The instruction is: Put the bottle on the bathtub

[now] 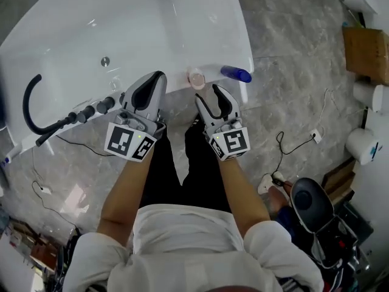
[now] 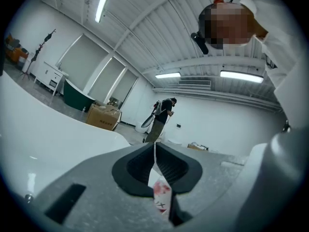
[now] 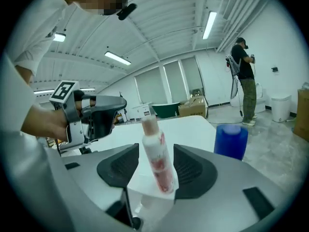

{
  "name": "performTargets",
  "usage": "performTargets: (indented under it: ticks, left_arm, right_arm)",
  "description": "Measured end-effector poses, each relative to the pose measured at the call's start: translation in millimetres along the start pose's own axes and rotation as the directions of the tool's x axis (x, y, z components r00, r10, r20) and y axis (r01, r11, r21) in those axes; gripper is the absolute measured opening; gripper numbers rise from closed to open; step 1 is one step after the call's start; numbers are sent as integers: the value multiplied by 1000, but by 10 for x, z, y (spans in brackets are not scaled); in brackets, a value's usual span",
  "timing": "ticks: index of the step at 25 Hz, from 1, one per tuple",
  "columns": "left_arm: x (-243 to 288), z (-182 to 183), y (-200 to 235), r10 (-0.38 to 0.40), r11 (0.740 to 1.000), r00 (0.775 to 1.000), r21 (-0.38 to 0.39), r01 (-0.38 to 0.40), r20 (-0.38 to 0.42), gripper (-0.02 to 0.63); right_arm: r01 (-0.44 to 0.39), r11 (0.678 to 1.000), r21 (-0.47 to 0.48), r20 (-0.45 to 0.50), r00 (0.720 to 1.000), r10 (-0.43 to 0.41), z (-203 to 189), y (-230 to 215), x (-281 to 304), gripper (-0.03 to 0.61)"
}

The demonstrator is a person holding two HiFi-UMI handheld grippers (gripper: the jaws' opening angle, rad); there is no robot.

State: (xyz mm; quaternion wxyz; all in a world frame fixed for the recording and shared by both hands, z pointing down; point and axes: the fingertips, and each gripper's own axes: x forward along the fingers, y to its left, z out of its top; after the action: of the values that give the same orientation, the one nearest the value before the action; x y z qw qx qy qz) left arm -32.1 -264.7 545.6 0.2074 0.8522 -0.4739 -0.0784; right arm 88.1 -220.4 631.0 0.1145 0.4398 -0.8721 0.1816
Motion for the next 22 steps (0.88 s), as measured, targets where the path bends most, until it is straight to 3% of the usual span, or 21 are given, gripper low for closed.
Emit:
performTargets:
  ticks: [3,12,15,20,22]
  left_arm:
    - [-58,390,-258,-36,999,999,7,36,5,25]
    - [-433,1142,-820,-107,993,994,52,109,-36,25]
    - [-469,1434,-1066,-140,986,990,93,142,-25,25]
    - [-529,1895,-1341,-208,967,978,145,207,-6,25]
    - [-550,2071,-1385,-235,964,972,130,232,6,25]
  right_arm:
    - [-27,1000,3,60,998,26,580,118,-167,216]
    - [-96,978,-187,171,977,128,1969,527,-1034,112]
    - [-69,972,-226,232,965,122,2375,515,-1385,69]
    - [-3,980,-199,371,925,78,3135,408,-1830,28]
    - [22,963,-268,407,909,93,3458,450,-1979,25]
